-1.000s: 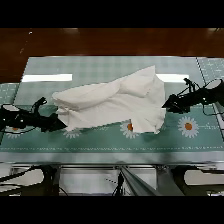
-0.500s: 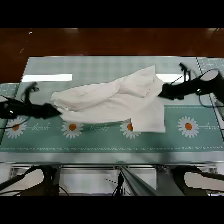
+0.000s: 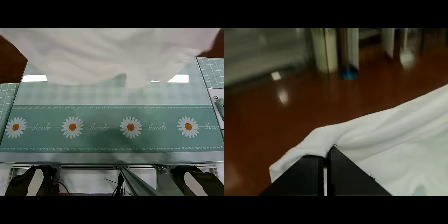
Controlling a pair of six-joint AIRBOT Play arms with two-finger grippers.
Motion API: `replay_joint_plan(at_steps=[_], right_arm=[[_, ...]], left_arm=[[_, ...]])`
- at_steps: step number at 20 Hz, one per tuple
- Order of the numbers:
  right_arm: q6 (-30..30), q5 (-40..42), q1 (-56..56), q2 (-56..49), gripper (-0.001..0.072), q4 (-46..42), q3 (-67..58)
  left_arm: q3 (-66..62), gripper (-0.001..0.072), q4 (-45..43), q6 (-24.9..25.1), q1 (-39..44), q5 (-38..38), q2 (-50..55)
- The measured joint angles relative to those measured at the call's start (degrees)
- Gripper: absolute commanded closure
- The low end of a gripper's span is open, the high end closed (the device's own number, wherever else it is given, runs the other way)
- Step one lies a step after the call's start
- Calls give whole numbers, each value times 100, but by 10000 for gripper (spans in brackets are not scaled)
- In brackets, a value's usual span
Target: Fold the shirts.
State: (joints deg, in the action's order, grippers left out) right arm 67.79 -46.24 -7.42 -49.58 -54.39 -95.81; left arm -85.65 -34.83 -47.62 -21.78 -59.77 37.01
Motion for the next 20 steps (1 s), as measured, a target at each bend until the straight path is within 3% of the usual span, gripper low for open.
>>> replay_joint_plan(at_steps=[5,13,20], right_arm=[[942,-195,0,935,683,-1169,-579],[1740,-2435,0,1370,684,-2798,-734],[1615,-4347,0,299,684,-3283,-992]], left_arm=[[-608,682,-863,-1054,0,177,-973],[-741,683,-1832,-2553,0,-1580,-1285],[-584,683,-1801,-3289,0,-3381,-407]])
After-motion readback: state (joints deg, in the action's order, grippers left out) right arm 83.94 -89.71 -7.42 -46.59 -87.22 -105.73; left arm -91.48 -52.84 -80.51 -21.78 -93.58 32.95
